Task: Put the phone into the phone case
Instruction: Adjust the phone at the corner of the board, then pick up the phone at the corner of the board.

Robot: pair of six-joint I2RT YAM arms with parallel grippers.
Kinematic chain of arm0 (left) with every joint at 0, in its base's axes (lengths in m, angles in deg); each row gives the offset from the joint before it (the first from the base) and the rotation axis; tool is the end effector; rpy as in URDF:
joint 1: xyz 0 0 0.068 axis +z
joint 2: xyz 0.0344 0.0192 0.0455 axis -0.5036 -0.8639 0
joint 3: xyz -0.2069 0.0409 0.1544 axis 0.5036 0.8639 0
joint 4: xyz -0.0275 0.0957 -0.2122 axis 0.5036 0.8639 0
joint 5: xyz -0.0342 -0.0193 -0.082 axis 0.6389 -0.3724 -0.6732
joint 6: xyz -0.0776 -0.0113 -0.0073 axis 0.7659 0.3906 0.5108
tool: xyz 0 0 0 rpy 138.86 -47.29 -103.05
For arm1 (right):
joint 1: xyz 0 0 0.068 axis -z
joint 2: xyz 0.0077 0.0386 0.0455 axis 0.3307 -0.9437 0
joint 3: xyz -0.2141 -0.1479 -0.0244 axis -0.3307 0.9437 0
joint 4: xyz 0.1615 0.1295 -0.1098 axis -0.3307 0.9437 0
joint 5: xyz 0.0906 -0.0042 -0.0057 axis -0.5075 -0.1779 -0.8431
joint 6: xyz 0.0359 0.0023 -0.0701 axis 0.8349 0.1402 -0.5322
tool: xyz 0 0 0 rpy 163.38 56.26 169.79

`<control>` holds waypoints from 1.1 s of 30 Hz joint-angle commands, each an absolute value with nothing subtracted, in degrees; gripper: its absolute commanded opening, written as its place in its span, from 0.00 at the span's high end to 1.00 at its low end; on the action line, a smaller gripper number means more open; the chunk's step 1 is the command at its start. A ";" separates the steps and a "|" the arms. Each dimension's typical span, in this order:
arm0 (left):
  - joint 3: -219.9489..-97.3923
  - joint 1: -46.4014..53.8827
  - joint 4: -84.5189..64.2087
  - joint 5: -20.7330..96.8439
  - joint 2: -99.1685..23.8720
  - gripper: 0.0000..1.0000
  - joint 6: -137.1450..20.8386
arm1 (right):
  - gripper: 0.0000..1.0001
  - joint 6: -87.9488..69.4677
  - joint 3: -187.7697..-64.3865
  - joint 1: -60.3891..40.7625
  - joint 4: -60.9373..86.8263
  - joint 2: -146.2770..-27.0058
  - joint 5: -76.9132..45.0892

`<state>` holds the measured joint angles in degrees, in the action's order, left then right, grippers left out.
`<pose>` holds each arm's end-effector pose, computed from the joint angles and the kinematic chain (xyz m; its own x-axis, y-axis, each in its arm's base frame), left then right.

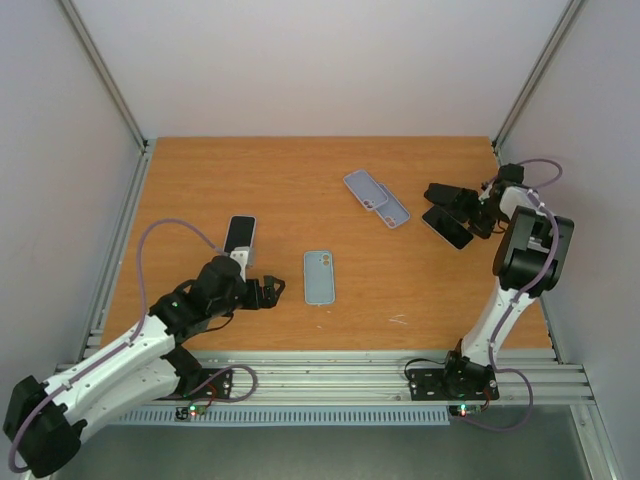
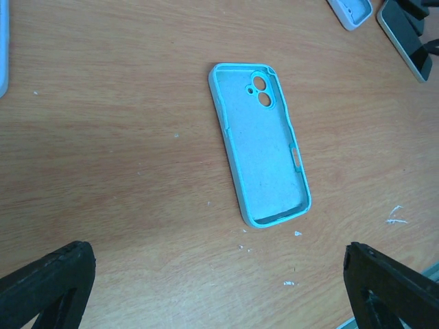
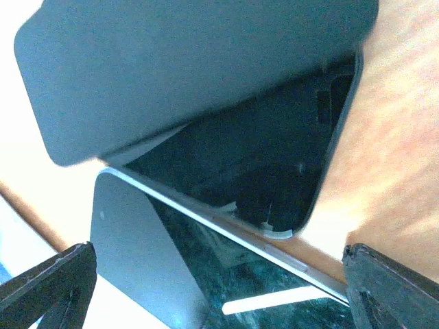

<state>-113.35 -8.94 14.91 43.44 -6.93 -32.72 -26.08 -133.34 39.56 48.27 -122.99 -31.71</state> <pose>0.1311 -0.1112 0.1894 -0.8020 -0.1220 -0.5848 0.2224 0.8476 -0.4818 0.3785 -0.1109 0.1362 -0.9042 0.1633 -0.3947 0.0358 0.9497 0.3110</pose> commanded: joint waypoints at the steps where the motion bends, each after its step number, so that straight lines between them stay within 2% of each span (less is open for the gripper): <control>1: -112.74 -8.65 14.25 42.21 -5.54 0.01 -33.01 | 0.01 -24.75 -125.62 38.59 49.44 -120.06 -33.25; 8: -112.30 -8.64 14.47 41.71 -4.64 0.01 -32.76 | 0.02 -25.46 -118.29 35.53 49.34 -116.16 -30.53; 12: -112.45 -8.68 14.41 41.33 -4.53 0.01 -32.77 | 0.01 -27.68 -117.16 32.63 51.72 -115.67 -25.07; 21: -112.67 -8.66 14.25 40.70 -4.82 0.01 -32.74 | 0.02 -31.91 -120.21 25.59 58.16 -118.83 -13.49; 29: -112.58 -8.65 14.53 40.57 -4.86 0.01 -32.73 | 0.02 -34.44 -124.20 21.53 63.00 -122.23 -10.45; 33: -112.77 -8.65 14.60 40.20 -4.83 0.01 -32.81 | 0.06 -35.46 -127.00 21.45 65.31 -124.12 -10.60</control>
